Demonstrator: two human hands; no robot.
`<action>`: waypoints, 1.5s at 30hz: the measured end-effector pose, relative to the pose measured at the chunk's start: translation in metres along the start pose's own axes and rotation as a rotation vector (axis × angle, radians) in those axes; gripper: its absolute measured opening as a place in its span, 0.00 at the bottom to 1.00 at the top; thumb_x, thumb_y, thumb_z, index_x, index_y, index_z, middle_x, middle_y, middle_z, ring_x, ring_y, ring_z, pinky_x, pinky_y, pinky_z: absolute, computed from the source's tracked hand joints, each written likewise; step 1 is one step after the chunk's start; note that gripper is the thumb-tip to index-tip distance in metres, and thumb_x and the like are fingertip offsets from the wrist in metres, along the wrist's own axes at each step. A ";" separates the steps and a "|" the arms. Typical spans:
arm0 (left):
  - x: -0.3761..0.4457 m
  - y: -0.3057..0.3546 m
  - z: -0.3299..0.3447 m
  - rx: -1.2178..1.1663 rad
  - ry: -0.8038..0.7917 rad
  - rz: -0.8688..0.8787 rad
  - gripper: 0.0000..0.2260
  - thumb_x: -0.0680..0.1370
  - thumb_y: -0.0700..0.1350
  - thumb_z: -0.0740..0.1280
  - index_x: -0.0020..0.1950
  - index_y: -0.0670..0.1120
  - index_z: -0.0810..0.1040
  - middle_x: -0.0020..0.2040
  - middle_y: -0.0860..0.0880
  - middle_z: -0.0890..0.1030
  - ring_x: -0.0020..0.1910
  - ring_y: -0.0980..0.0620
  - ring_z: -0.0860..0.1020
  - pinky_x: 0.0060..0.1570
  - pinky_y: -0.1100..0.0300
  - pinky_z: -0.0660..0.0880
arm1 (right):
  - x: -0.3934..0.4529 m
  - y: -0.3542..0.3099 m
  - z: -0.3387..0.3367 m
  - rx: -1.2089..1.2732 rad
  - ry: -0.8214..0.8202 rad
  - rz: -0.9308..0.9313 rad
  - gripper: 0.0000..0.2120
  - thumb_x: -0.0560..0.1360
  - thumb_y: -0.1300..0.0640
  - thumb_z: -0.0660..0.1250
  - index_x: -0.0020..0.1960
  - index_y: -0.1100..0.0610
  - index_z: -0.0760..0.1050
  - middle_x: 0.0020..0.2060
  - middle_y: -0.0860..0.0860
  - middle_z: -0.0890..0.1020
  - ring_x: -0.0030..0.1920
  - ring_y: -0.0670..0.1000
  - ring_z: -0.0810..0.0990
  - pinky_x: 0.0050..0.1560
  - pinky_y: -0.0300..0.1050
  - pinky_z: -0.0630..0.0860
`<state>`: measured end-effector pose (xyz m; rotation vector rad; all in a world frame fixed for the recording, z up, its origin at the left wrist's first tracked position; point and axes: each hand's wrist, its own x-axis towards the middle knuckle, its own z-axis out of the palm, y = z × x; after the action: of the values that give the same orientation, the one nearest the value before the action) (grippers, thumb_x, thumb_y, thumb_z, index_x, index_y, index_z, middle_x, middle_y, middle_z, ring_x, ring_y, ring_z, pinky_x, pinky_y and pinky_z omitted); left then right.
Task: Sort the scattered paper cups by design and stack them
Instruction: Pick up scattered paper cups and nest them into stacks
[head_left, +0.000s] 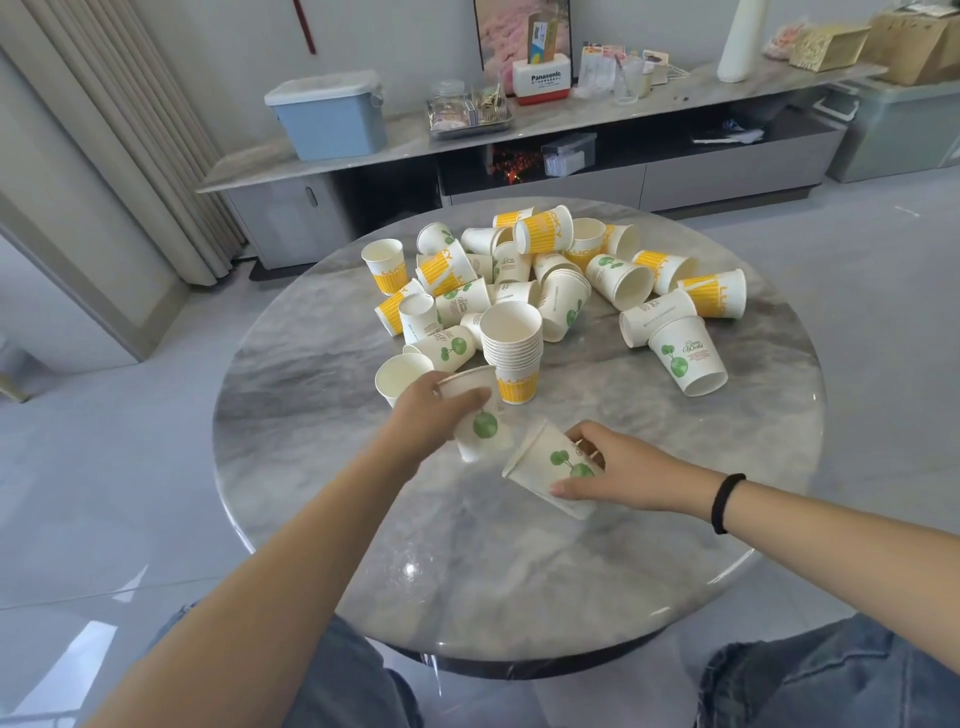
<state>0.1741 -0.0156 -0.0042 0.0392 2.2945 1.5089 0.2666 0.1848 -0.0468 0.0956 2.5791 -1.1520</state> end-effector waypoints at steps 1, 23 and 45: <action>-0.002 0.000 0.003 -0.020 -0.018 -0.004 0.22 0.64 0.53 0.72 0.55 0.45 0.79 0.53 0.44 0.83 0.52 0.45 0.83 0.56 0.44 0.78 | 0.002 -0.004 -0.001 0.040 0.019 -0.006 0.25 0.67 0.44 0.73 0.59 0.51 0.68 0.51 0.47 0.78 0.48 0.47 0.78 0.48 0.38 0.72; 0.040 -0.031 -0.039 0.694 0.187 0.121 0.12 0.79 0.40 0.57 0.35 0.47 0.70 0.32 0.51 0.70 0.48 0.41 0.70 0.50 0.57 0.61 | 0.072 -0.045 0.023 0.016 0.076 0.063 0.31 0.70 0.49 0.71 0.68 0.58 0.63 0.63 0.53 0.75 0.60 0.52 0.75 0.49 0.39 0.67; 0.109 -0.028 -0.015 0.077 0.205 -0.131 0.09 0.78 0.46 0.63 0.41 0.42 0.74 0.37 0.47 0.72 0.39 0.47 0.71 0.34 0.60 0.64 | 0.078 -0.041 0.023 0.168 0.263 -0.024 0.22 0.70 0.54 0.72 0.60 0.57 0.69 0.47 0.45 0.77 0.42 0.40 0.76 0.36 0.25 0.70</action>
<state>0.0739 -0.0150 -0.0572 -0.2510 2.4597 1.4157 0.1905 0.1353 -0.0565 0.2721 2.7063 -1.4518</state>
